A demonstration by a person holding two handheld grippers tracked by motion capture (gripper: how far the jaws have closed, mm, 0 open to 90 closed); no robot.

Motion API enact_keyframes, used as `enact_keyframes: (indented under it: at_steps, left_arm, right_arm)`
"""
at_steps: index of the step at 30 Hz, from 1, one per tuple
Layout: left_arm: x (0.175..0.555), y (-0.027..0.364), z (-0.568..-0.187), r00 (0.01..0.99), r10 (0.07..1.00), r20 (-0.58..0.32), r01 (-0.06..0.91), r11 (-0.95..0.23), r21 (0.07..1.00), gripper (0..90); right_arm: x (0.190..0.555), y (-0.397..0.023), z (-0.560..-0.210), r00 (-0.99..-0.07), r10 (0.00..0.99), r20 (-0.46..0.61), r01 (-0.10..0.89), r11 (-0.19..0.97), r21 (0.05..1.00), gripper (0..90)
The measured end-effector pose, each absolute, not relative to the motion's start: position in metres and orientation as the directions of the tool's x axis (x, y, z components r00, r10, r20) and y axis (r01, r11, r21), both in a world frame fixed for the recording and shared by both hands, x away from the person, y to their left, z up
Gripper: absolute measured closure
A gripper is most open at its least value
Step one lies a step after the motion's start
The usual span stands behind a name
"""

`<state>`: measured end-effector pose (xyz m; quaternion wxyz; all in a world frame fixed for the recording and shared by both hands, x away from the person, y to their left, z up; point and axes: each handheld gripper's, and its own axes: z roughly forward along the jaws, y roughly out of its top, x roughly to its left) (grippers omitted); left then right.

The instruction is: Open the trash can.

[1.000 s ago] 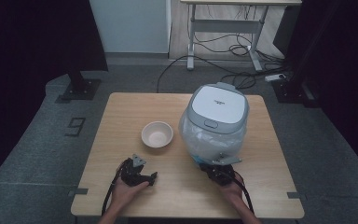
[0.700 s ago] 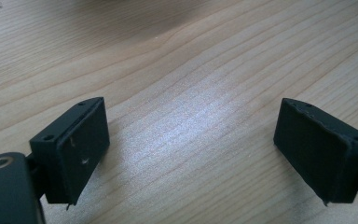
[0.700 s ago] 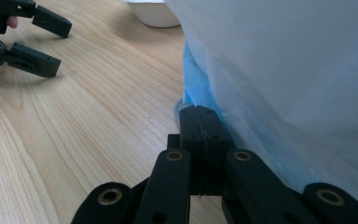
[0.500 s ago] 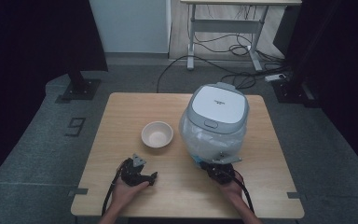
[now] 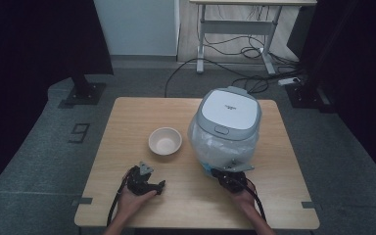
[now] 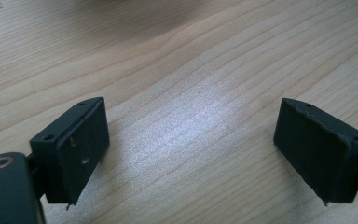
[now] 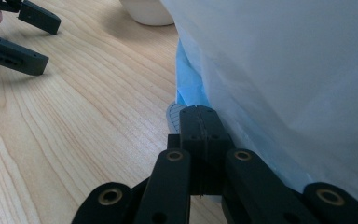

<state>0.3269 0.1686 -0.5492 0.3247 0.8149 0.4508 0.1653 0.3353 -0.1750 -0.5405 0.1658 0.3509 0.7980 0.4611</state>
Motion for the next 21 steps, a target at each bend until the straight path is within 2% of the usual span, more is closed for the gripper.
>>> enact_keyframes:
  at_steps: [8,21]
  left_arm:
    - [0.3263,0.1682,-0.5492,0.535,0.845,-0.023,0.629,-0.379,0.679,10.3]
    - [0.3262,0.1682,-0.5492,0.534,0.845,-0.022,0.629,-0.38,0.678,10.3]
  right_arm:
    - [0.3353,-0.1744,-0.5417,-0.695,0.716,0.065,0.419,0.33,0.846,89.6]
    - [0.3336,-0.1683,-0.5452,-0.695,0.719,0.006,0.41,0.389,0.825,89.6]
